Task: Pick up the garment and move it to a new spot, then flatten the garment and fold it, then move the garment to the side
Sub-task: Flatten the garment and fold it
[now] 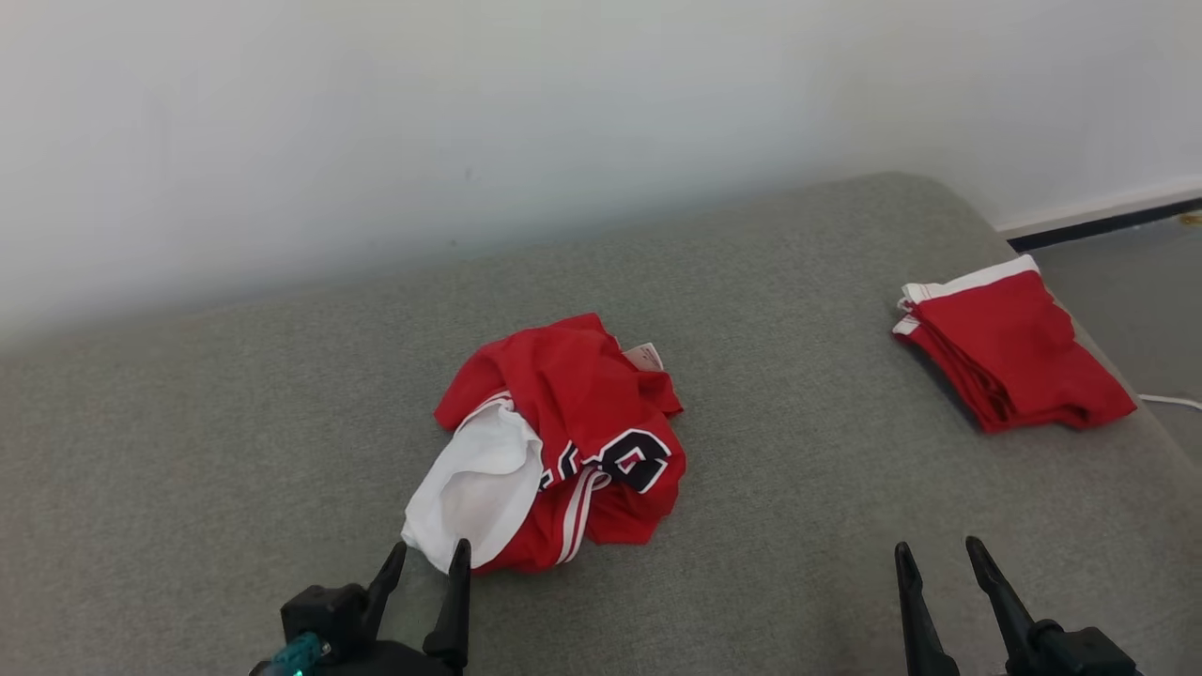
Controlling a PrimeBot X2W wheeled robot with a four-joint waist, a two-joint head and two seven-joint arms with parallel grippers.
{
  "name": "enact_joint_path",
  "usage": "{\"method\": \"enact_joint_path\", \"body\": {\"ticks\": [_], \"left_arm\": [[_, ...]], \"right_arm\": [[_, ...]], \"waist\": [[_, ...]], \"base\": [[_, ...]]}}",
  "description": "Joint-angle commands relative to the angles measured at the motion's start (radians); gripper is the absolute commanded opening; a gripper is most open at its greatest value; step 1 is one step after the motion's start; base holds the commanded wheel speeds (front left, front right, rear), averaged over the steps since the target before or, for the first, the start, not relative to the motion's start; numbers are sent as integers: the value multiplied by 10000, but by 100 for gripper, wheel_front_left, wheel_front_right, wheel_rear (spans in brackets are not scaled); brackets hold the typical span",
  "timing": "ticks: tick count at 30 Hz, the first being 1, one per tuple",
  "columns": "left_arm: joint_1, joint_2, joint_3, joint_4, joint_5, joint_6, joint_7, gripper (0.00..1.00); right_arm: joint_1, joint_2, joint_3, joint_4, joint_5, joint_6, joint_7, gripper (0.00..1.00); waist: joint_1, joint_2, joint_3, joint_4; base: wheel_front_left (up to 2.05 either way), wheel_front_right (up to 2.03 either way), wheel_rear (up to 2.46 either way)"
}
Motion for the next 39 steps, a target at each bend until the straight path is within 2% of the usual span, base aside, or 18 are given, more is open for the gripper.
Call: {"method": "enact_joint_path", "body": {"ticks": [1, 4, 6, 9, 13, 14, 15, 16, 23, 26, 33, 39], "left_arm": [[-209, -28, 29, 143, -143, 59, 95, 100], [-373, -42, 69, 320, -304, 207, 253, 100], [-473, -51, 188, 586, -397, 600, 450, 100], [-586, -66, 461, 865, -551, 1421, 648, 100], [-598, -73, 671, 845, -725, 1904, 542, 100], [-577, -77, 699, 805, -787, 1909, 492, 79], [-565, -81, 715, 721, -815, 1920, 416, 27], [-540, -83, 701, 701, -848, 1896, 405, 0], [-947, -95, 496, 693, -1199, 1586, 630, 0], [-1531, -63, 368, 580, -971, 1621, 495, 0], [-3979, -3, -235, 221, -213, 1504, 293, 0], [-6263, -90, -748, -24, -71, 1473, 38, 0]], "right_arm": [[-11, -38, 7, -32, 75, -27, -13, 100], [-38, -41, 32, -44, 56, -27, -13, 100], [-70, -42, 73, -41, 59, -27, -13, 100], [-95, -45, 88, -49, 72, -27, -13, 100], [-60, -53, 49, -61, 89, -27, -13, 100], [-37, -52, 35, -55, 93, -27, -13, 100], [-19, -50, 26, -49, 96, -27, -13, 100], [-5, -45, 34, -38, 99, -27, -13, 100], [-100, -30, 194, 13, 130, -27, -13, 100], [-113, -29, 209, 28, 138, -27, -13, 100], [-192, -41, 318, 47, 192, -27, -13, 100], [-280, 13, 466, 108, 225, -27, -13, 100]], "waist": [[-1, -1, 197, -417], [-1, -1, 236, -553], [-1, -1, 265, -664], [-1, -1, 294, -773], [-1, -1, 300, -794], [-1, -1, 295, -780], [-1, -1, 288, -763], [-1, -1, 275, -740], [-1, -1, 199, -613], [-1, -1, 177, -600], [-1, -1, 175, -753], [-1, -1, 264, -1087]], "base": [[0, 0, 0], [0, 0, 0], [0, 0, 0], [0, 0, 0], [0, 0, 0], [0, 0, 0], [0, 0, 0], [0, 0, 0], [0, 0, 0], [0, 0, 0], [0, 0, 0], [0, 0, 0]]}}
